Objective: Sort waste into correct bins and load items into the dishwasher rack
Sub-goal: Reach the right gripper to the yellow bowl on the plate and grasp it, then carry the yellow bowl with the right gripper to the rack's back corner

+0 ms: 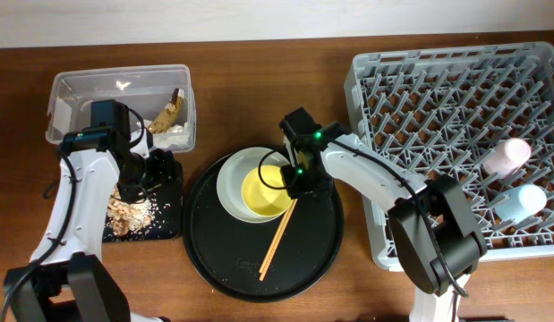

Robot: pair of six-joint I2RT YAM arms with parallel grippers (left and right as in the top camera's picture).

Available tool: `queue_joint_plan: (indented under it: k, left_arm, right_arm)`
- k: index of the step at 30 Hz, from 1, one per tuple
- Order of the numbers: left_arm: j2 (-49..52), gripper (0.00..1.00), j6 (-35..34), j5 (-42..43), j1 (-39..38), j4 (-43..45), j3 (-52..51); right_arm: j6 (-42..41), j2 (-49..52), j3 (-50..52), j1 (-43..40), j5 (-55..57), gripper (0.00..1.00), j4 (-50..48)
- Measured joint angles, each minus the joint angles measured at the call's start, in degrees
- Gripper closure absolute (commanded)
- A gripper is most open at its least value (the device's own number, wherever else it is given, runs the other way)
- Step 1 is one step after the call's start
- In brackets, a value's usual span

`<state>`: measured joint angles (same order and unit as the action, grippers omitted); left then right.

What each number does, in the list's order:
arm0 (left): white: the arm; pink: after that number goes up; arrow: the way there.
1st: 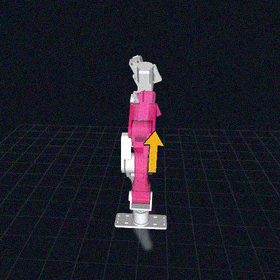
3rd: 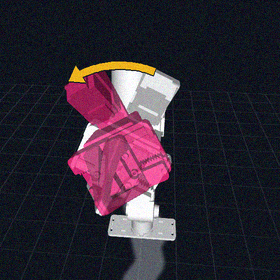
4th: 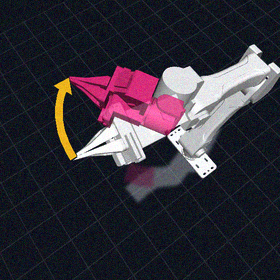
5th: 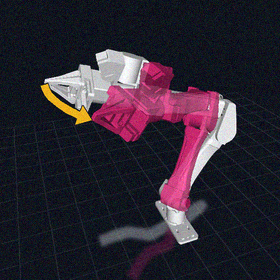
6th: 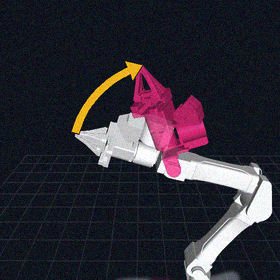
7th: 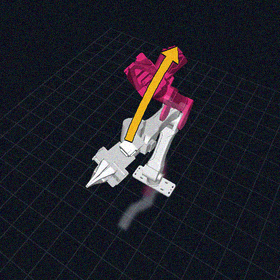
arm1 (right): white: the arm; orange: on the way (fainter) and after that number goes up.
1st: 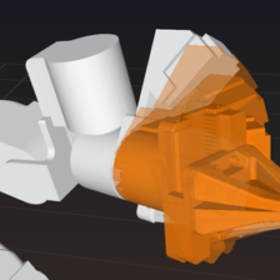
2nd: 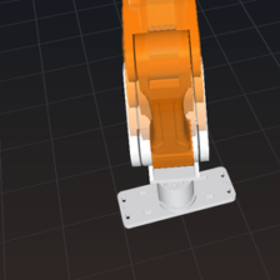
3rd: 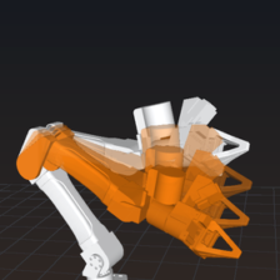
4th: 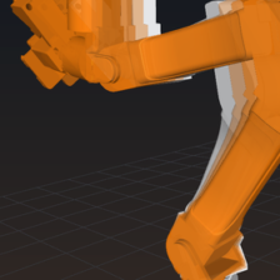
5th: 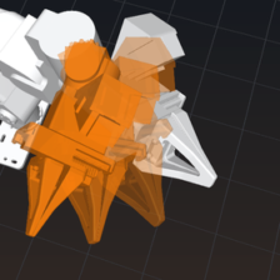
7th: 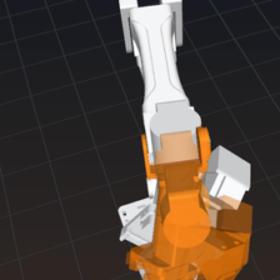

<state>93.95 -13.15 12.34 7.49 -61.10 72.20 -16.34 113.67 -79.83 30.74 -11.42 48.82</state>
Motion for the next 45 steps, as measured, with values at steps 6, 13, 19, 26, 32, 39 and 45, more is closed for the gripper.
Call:
queue_joint_plan:
  k: [6, 13, 19, 26, 32, 39, 45]
  left_arm:
    - [0.00, 0.27, 0.02, 0.02, 0.00, 0.00, 0.00]
    - [0.00, 0.27, 0.02, 0.00, 0.00, 0.00, 0.00]
    - [0.00, 0.27, 0.02, 0.02, 0.00, 0.00, 0.00]
    - [0.00, 0.26, 0.02, 0.02, 0.00, 0.04, 0.00]
    - [0.00, 0.26, 0.02, 0.00, 0.00, 0.52, 0.00]
    - [0.00, 0.26, 0.00, 0.00, 0.00, 0.63, 0.00]
    - [0.00, 0.26, 0.00, 0.02, 0.00, 0.63, 0.00]
  right_arm:
    - [-0.42, 0.00, -1.75, -0.17, 0.24, 0.96, 1.60]
    - [0.66, -0.74, -16.52, -4.33, 5.86, 0.96, 14.21]
    - [1.86, -5.51, -24.96, -11.21, 14.14, 0.96, 18.51]
    - [2.27, -9.57, -26.18, -25.16, 23.45, 0.96, 17.75]
    - [2.71, -9.53, -26.18, -35.34, 29.88, 0.93, 7.34]
    - [2.91, -8.41, -26.18, -43.45, 45.81, 0.92, -4.81]
    - [2.95, -0.39, -26.18, -45.99, 64.96, 0.92, -10.14]
